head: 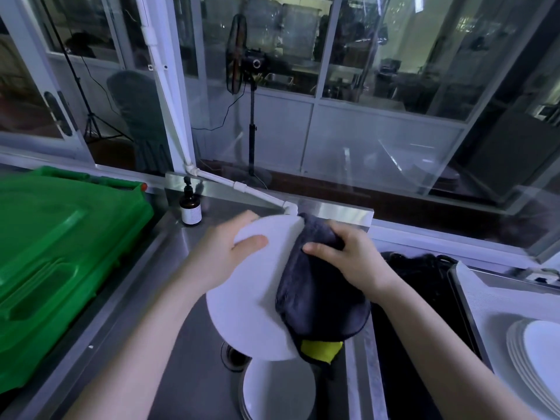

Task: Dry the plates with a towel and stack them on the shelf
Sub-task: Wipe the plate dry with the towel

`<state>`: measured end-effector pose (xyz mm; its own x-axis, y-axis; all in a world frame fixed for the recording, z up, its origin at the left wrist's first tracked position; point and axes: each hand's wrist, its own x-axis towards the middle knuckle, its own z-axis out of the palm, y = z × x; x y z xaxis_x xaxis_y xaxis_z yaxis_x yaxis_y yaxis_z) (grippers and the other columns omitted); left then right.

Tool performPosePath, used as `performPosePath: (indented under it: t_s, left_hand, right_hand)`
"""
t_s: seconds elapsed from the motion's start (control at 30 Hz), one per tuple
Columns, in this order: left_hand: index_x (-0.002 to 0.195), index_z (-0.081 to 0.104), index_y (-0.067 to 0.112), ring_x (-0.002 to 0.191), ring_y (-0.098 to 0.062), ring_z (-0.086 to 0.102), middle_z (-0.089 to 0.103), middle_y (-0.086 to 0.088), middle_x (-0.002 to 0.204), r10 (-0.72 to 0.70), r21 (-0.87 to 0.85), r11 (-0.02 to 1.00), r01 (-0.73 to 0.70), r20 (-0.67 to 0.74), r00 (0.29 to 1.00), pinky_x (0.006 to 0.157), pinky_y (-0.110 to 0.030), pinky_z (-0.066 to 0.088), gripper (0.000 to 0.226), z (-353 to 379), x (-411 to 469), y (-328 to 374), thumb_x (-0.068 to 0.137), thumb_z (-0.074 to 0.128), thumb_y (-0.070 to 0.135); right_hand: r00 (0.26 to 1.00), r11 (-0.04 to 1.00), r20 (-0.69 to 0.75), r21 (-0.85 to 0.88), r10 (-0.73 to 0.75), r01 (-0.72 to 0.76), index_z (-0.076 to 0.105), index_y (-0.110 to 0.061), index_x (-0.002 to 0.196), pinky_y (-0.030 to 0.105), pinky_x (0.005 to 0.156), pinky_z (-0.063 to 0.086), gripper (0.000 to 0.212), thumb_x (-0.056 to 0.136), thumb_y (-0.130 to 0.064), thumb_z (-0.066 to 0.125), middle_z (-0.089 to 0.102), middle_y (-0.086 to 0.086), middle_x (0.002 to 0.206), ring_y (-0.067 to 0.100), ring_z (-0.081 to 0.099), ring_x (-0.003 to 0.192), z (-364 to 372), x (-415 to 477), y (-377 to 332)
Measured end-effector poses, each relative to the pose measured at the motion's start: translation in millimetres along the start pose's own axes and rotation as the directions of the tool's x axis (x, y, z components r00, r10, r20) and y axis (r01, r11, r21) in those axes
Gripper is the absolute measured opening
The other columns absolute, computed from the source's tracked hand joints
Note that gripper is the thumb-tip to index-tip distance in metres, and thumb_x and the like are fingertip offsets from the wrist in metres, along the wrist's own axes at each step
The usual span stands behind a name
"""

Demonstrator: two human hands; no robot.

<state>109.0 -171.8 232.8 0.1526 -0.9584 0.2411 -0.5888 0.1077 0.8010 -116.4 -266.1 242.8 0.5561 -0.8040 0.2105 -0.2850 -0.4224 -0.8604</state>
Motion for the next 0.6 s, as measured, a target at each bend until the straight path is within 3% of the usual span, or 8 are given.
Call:
performPosePath:
  t_s: [0.07, 0.13, 0.23, 0.3, 0.37, 0.4, 0.5, 0.6]
  left_hand:
    - [0.096, 0.056, 0.038, 0.084, 0.001, 0.055, 0.064, 0.021, 0.089, 0.003, 0.022, 1.0, -0.004, 0.042, 0.999, 0.075, -0.018, 0.04, 0.015, 1.4, 2.9, 1.7, 0.093, 0.069, 0.031]
    - [0.101, 0.06, 0.039, 0.086, 0.001, 0.057, 0.066, 0.021, 0.093, -0.053, -0.106, 0.993, 0.044, -0.089, 0.995, 0.075, -0.017, 0.041, 0.017, 5.2, -1.3, -6.3, 0.092, 0.071, 0.032]
    - [0.105, 0.063, 0.042, 0.08, 0.006, 0.06, 0.068, 0.029, 0.086, -0.302, -0.394, 0.909, 0.132, -0.409, 0.861, 0.069, -0.008, 0.042, 0.015, 29.2, -24.5, -23.5, 0.09, 0.067, 0.039]
    - [0.124, 0.06, 0.032, 0.107, -0.001, 0.062, 0.07, 0.025, 0.11, -0.478, -0.576, 0.798, 0.176, -0.427, 0.768, 0.088, -0.016, 0.046, 0.04, 57.3, -41.2, -28.0, 0.087, 0.062, 0.049]
    - [0.143, 0.048, 0.023, 0.134, -0.009, 0.05, 0.057, 0.01, 0.144, -0.548, -0.675, 0.719, 0.163, -0.408, 0.731, 0.108, -0.03, 0.039, 0.056, 75.4, -46.8, -27.9, 0.095, 0.06, 0.049]
    - [0.142, 0.048, 0.022, 0.136, -0.012, 0.049, 0.055, 0.007, 0.146, -0.548, -0.685, 0.715, 0.141, -0.423, 0.722, 0.109, -0.034, 0.038, 0.052, 76.6, -44.5, -27.9, 0.098, 0.058, 0.046]
    - [0.127, 0.056, 0.016, 0.115, -0.011, 0.061, 0.068, 0.006, 0.122, -0.453, -0.596, 0.793, 0.124, -0.443, 0.773, 0.1, -0.038, 0.045, 0.032, 59.5, -35.1, -28.9, 0.102, 0.054, 0.037]
    - [0.115, 0.06, 0.02, 0.087, -0.003, 0.059, 0.07, 0.012, 0.098, -0.251, -0.421, 0.903, 0.09, -0.345, 0.904, 0.083, -0.023, 0.044, 0.015, 27.7, -22.1, -27.5, 0.103, 0.056, 0.028]
  right_hand:
    - [0.999, 0.996, 0.036, -0.093, -0.008, 0.011, 0.062, -0.011, 0.076, 0.029, 0.067, 0.045, 0.023, 0.081, -0.026, 0.078, 0.062, -0.005, 0.068, 0.002, 0.051, 0.068, 4.4, -0.6, -0.1]
    - [1.0, 0.997, -0.02, -0.078, -0.008, 0.006, 0.063, -0.005, 0.079, 0.033, 0.067, 0.046, 0.025, 0.082, -0.025, 0.077, 0.064, 0.002, 0.07, 0.005, 0.052, 0.069, 7.0, -4.5, 4.3]
    - [0.965, 0.959, -0.225, 0.273, 0.134, -0.07, 0.072, -0.013, 0.088, 0.026, 0.072, 0.055, 0.007, 0.085, -0.019, 0.074, 0.075, 0.003, 0.085, 0.01, 0.067, 0.081, 14.9, -15.1, 14.9]
    - [0.902, 0.832, -0.287, 0.54, 0.324, -0.127, 0.073, -0.014, 0.087, 0.026, 0.074, 0.057, 0.003, 0.086, -0.017, 0.073, 0.076, 0.005, 0.09, 0.015, 0.07, 0.085, 27.6, -22.5, 20.2]
    - [0.864, 0.754, -0.28, 0.638, 0.419, -0.16, 0.073, -0.015, 0.085, 0.031, 0.078, 0.057, 0.004, 0.087, -0.018, 0.072, 0.076, 0.008, 0.091, 0.018, 0.07, 0.088, 40.5, -27.9, 23.5]
    - [0.86, 0.752, -0.272, 0.636, 0.431, -0.176, 0.073, -0.016, 0.086, 0.034, 0.081, 0.057, 0.003, 0.087, -0.018, 0.072, 0.076, 0.008, 0.093, 0.019, 0.07, 0.089, 44.2, -29.3, 24.2]
    - [0.888, 0.795, -0.232, 0.571, 0.397, -0.206, 0.072, -0.014, 0.09, 0.041, 0.087, 0.056, 0.005, 0.087, -0.018, 0.072, 0.076, 0.009, 0.095, 0.021, 0.071, 0.093, 36.5, -27.6, 20.5]
    - [0.95, 0.91, -0.19, 0.381, 0.248, -0.162, 0.07, -0.012, 0.095, 0.043, 0.089, 0.055, 0.012, 0.085, -0.018, 0.074, 0.076, 0.006, 0.095, 0.019, 0.07, 0.094, 14.7, -17.4, 10.9]
